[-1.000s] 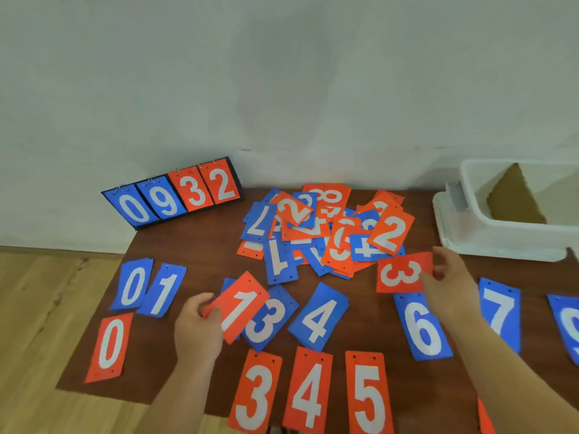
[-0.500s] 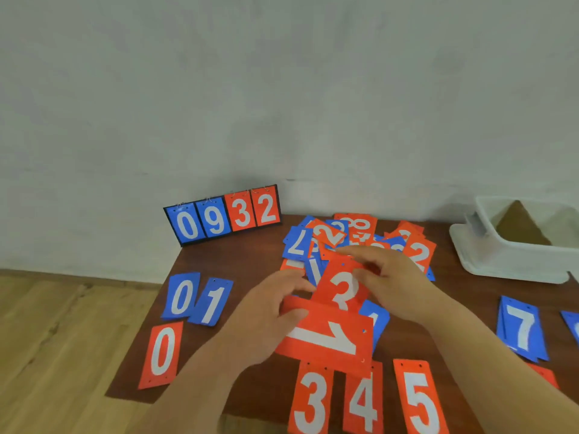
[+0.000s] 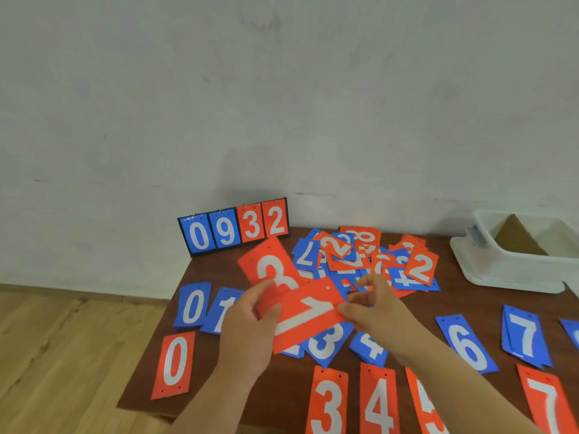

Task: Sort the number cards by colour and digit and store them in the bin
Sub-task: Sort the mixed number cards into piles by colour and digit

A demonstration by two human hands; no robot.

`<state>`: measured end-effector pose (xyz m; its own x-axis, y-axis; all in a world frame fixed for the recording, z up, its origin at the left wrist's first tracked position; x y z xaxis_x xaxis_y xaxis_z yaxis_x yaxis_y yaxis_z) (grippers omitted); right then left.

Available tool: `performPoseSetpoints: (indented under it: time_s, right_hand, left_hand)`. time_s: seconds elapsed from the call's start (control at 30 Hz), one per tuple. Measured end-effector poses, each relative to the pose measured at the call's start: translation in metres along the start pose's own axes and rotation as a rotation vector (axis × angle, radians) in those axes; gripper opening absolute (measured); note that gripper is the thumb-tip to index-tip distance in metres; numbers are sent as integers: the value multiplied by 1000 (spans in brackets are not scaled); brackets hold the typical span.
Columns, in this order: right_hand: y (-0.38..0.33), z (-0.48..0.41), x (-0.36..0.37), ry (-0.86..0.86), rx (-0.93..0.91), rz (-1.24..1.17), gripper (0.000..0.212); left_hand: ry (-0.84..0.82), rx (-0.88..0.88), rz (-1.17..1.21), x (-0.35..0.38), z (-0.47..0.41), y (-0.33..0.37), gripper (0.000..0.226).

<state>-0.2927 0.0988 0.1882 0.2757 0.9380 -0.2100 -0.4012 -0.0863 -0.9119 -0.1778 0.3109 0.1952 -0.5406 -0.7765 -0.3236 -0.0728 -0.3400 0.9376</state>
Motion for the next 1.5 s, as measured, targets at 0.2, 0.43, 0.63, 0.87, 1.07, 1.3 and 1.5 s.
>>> performPoseSetpoints:
  time_s: [0.2,0.43,0.63,0.87,1.07,1.3,1.5]
  right_hand:
    - [13,5,42,43,-76,-93,42]
    - [23,-7,54,82,-70,-62,28]
    - [39,-9,16,161,-1,163,35]
    - [78,-4,0,90,103,291,38]
    - [94,-9,-5,-5,116,284,37]
    - [121,-12,-29,-10,176,275,35]
    - [154,5,-58,8,283,295,36]
  left_hand:
    - [249,-158,145,9,11,-17,40]
    - [161,-110,243,26,13,-22,25]
    - [184,-118,90,-7,6,-53,12]
    - [161,-200,37,-39,23,-109,26]
    - [158,-257,59,-31,52,-124,31]
    - [-113,-362,-101,38,54,-149,29]
    - [-387,-387,-373,127,33,-185,34]
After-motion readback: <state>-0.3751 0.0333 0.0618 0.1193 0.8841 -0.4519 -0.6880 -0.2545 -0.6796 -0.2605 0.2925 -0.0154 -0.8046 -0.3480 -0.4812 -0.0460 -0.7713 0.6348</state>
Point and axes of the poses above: each hand's wrist, its own z-axis away from the middle knuckle, its own x-axis out of the palm, y = z × x, the point moved 4 cm from there along -z, towards the middle knuckle, and after that the axes turned 12 degrees about -y, right-handed, at the moved point
